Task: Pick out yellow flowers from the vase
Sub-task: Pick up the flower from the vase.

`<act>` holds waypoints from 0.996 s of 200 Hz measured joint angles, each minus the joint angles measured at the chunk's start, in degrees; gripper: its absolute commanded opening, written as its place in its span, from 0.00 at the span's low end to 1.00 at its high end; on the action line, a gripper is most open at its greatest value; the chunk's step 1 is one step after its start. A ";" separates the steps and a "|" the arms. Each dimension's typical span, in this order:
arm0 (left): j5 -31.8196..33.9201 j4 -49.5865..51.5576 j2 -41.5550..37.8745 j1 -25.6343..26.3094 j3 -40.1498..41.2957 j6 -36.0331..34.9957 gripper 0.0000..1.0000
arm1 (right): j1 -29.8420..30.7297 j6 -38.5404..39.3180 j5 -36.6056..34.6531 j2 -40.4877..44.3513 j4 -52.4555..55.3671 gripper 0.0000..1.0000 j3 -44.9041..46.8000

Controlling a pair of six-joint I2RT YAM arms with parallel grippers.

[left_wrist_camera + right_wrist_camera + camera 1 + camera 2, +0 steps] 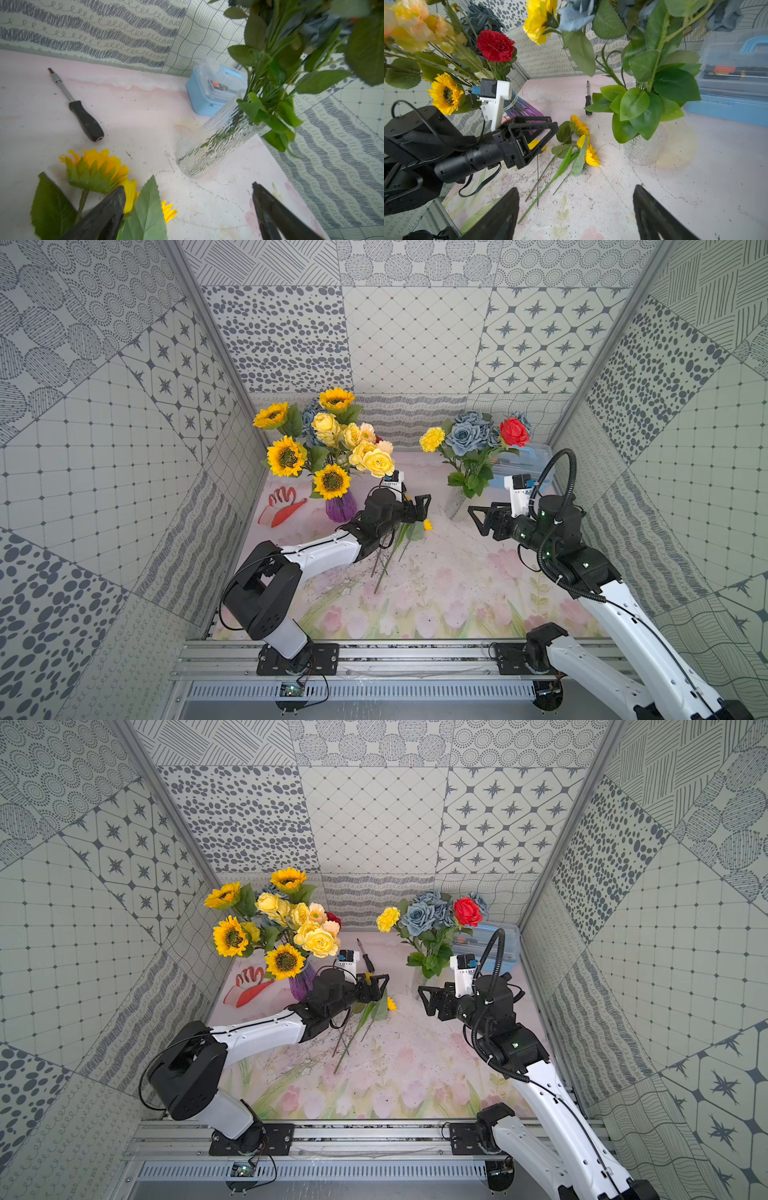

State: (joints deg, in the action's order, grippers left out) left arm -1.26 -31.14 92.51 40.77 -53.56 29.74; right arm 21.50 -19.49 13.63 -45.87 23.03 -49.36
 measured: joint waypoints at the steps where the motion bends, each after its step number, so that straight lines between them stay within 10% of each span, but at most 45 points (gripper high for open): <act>1: -0.11 -0.20 0.13 0.00 -0.11 0.09 0.94 | 0.00 -0.07 0.11 0.13 -0.11 0.87 0.13; 199: -10.14 -19.76 20.76 -0.15 -19.96 4.26 0.79 | -2.03 -7.13 4.37 15.76 2.67 0.86 12.22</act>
State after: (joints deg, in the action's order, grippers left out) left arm -11.40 -50.89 113.27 40.62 -73.52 34.00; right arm 19.46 -26.61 18.00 -30.11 25.69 -37.15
